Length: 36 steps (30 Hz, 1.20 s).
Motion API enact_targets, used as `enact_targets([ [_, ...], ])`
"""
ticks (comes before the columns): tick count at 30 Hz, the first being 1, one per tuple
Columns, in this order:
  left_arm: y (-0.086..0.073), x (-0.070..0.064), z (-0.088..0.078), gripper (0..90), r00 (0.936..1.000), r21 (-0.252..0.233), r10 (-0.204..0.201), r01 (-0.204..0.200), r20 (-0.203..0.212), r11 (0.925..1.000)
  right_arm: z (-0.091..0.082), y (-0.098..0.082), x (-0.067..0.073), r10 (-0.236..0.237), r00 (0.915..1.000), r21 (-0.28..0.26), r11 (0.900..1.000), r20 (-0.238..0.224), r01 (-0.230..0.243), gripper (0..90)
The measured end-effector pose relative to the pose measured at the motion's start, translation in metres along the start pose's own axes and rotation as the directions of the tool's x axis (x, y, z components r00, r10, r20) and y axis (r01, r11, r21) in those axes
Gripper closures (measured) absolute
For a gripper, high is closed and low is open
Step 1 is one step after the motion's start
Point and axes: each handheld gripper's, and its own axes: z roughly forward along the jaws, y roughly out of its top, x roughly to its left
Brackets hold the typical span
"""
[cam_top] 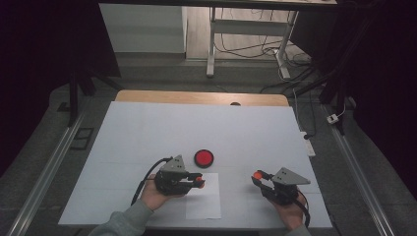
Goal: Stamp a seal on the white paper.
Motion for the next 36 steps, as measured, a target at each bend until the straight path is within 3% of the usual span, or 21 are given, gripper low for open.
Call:
enact_targets([
  [11,-0.005,-0.003,0.010,71.7,0.9999,0.033,0.006,-0.006,0.009,0.9994,0.000,0.000,0.000,0.000,1.0000,-0.001,1.000,-0.001,0.000,64.4],
  [22,-0.012,0.000,0.024,71.8,0.9991,0.064,0.023,-0.020,-0.035,0.9977,0.001,0.000,0.001,-0.001,1.0000,0.003,1.000,-0.002,0.001,64.4],
  [36,-0.017,0.002,0.038,71.8,0.9988,0.127,0.035,-0.031,-0.034,0.9914,0.002,0.000,0.001,-0.001,1.0000,0.008,1.000,-0.005,0.001,64.4],
])
